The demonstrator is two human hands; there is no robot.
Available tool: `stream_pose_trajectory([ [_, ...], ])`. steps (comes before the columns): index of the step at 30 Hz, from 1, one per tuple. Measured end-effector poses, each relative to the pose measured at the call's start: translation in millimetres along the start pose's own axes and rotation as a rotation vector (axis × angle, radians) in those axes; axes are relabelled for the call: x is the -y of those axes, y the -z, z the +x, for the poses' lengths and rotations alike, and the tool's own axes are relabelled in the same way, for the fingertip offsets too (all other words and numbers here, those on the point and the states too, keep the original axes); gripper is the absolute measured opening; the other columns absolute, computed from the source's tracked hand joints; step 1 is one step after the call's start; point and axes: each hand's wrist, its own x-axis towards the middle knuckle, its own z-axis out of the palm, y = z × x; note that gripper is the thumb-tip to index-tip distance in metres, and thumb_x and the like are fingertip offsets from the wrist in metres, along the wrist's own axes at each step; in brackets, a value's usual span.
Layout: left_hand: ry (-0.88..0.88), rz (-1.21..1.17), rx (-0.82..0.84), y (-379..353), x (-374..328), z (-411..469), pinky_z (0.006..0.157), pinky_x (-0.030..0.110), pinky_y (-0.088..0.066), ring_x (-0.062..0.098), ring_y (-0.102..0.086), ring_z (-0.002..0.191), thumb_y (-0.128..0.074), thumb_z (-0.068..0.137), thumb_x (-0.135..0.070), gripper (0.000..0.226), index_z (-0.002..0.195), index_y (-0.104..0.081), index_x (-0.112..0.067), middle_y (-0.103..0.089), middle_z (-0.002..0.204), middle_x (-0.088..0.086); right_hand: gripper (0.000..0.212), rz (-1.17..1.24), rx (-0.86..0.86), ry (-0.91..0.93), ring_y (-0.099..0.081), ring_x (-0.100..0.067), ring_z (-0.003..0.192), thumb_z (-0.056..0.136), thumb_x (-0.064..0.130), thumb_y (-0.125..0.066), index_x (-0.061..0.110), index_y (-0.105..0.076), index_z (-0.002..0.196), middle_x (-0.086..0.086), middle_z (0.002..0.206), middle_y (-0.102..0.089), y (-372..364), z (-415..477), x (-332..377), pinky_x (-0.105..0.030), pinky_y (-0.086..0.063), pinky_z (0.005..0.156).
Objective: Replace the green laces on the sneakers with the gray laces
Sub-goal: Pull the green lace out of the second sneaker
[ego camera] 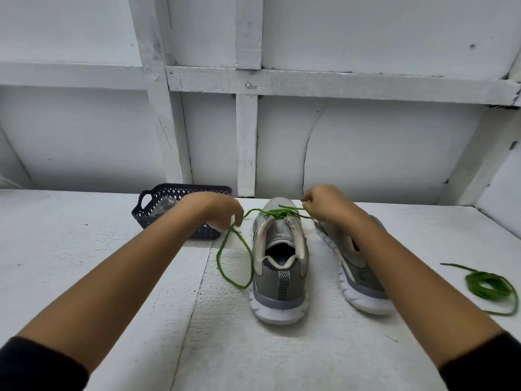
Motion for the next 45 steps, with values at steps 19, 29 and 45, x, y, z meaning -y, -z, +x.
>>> stream_pose_trajectory([
  [19, -0.019, -0.435, -0.497, -10.6, -35.5, 39.0, 0.069, 0.029, -0.044, 0.022, -0.055, 0.079, -0.055, 0.089, -0.023, 0.014, 0.088, -0.061, -0.01, -0.065, 0.092, 0.009, 0.019, 0.203, 0.238, 0.078, -0.057, -0.023, 0.06, 0.085, 0.011, -0.043, 0.006, -0.051, 0.069, -0.011, 0.064, -0.063, 15.3, -4.7, 16.9, -0.027, -0.044, 0.058],
  [29, 0.038, -0.643, -0.613, -33.6, -52.0, -3.0, 0.068, 0.029, -0.039, 0.019, -0.054, 0.084, -0.052, 0.093, -0.035, 0.023, 0.096, -0.063, -0.015, -0.059, 0.089, 0.002, 0.021, 0.297, 0.337, -0.019, -0.064, -0.026, 0.057, 0.091, 0.002, -0.039, -0.003, -0.059, 0.088, -0.017, 0.072, -0.057, 9.2, -14.2, 10.1, -0.037, -0.058, 0.054],
  [45, 0.104, -0.904, -0.704, -79.5, -67.9, 10.6, 0.084, 0.031, -0.038, 0.02, -0.051, 0.106, -0.046, 0.095, -0.04, 0.033, 0.118, -0.053, -0.018, -0.055, 0.114, 0.005, 0.018, -0.034, 0.102, 0.098, -0.063, -0.035, 0.087, 0.082, -0.002, -0.052, -0.008, -0.067, 0.089, -0.025, 0.09, -0.067, -30.7, 17.7, 11.5, -0.038, -0.051, 0.075],
])
